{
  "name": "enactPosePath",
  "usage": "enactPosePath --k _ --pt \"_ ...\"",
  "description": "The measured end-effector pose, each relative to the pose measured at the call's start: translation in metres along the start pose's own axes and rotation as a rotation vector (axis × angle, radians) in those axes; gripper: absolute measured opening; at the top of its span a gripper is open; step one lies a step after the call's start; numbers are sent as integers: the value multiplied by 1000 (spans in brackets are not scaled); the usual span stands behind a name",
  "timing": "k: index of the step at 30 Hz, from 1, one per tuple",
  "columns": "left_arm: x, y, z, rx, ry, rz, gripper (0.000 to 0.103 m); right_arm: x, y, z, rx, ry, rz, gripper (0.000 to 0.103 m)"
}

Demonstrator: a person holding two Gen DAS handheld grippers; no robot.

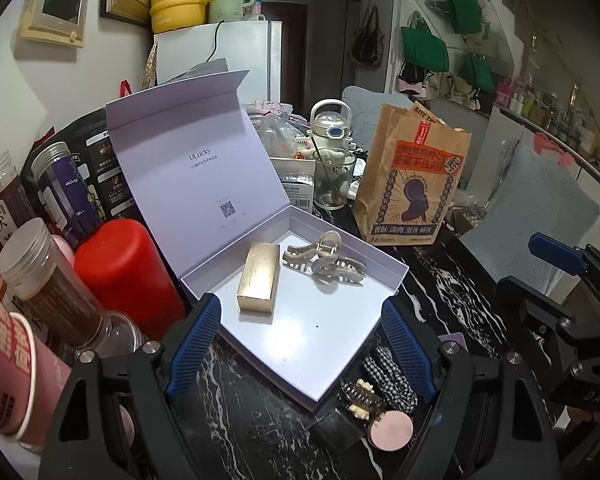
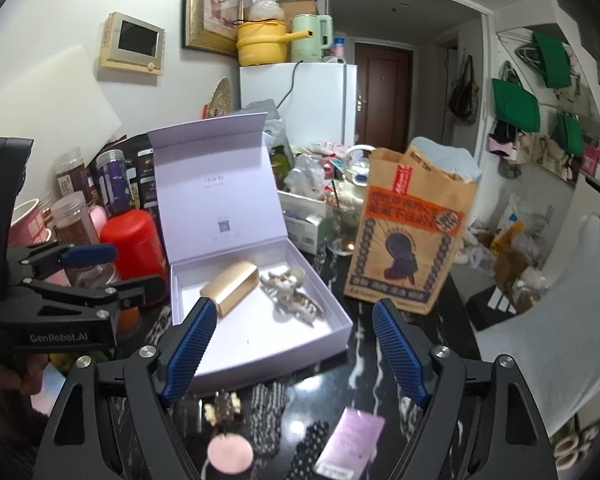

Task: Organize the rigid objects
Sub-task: 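Withdraw both grippers from the box back over the table items, then grasp the black polka-dot scrunchie with right gripper while left gripper grasps the black square case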

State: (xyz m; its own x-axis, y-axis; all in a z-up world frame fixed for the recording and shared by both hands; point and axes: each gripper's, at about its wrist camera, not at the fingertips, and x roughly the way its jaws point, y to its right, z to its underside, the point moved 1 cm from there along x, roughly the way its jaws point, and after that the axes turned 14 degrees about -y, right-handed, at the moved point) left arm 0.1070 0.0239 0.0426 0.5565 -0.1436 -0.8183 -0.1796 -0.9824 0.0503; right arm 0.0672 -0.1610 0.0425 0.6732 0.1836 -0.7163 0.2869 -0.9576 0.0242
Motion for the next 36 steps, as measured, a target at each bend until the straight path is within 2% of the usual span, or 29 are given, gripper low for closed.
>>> enactPosePath --k 11,17,23,31,36 --pt "5 8 26 40 -39 32 83 -10 5 35 30 -26 2 83" --pt "21 10 41 49 -90 77 83 0 12 57 72 -55 -20 83" --pt "32 14 54 78 -110 37 83 12 16 78 101 -85 -30 83" --pt "61 12 73 57 -205 83 83 34 14 105 105 -154 -88 83" --pt "71 10 84 44 -225 114 83 45 15 120 124 -196 -115 83"
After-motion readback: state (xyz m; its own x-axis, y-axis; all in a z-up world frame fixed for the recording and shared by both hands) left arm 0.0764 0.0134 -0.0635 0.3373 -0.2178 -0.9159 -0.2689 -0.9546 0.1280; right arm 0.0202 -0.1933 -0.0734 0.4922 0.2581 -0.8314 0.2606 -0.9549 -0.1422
